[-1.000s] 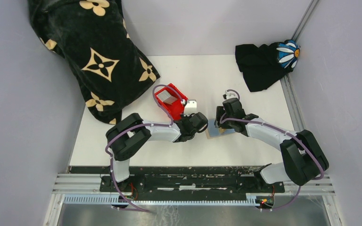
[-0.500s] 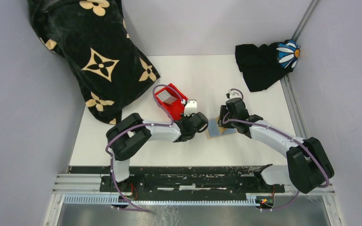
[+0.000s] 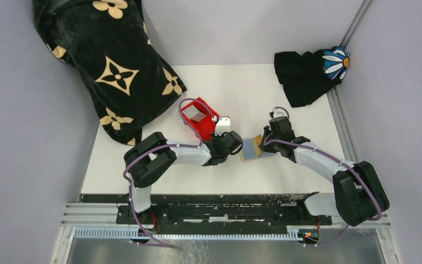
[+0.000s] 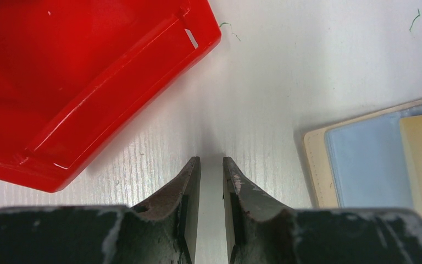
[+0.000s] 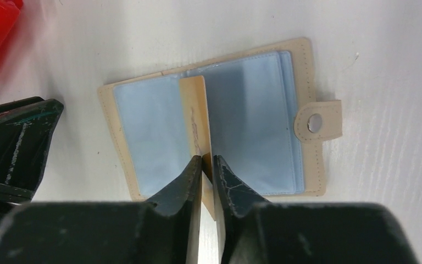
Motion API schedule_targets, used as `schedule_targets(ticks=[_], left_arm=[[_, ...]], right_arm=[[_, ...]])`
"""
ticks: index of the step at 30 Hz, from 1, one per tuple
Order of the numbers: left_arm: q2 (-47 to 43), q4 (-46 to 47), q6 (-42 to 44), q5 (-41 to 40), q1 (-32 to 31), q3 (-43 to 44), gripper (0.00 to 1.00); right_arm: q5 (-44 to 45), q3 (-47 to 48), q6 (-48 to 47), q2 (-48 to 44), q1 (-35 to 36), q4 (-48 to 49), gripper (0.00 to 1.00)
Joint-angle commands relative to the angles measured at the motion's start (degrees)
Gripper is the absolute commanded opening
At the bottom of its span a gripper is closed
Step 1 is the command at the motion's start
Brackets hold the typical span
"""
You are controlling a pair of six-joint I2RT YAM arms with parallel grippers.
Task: Put the credit cards into the card holder
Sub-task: Insert the credit card into the card holder.
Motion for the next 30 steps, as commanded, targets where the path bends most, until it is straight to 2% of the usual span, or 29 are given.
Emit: schedule_targets(ticks=[1,12,30], left_arm=[[5.4,-7.9,0.2,9.6,-0.2,-2.9,0.28],[5.3,-7.4,0.4,10.2,-0.2,-2.8,0.28],[5.3,-6.3,-0.3,11.4,-0.4,-3.9,0.27]], right_arm=[[-3.2,-1.7,2.2,-0.2,-2.0,4.6,0.14],[-9.1,-5.8,5.9,0.0,-6.1,9.4,0.02],[-18.7,-15.1,16.6,3.2,-9.9,24.6,0.01]])
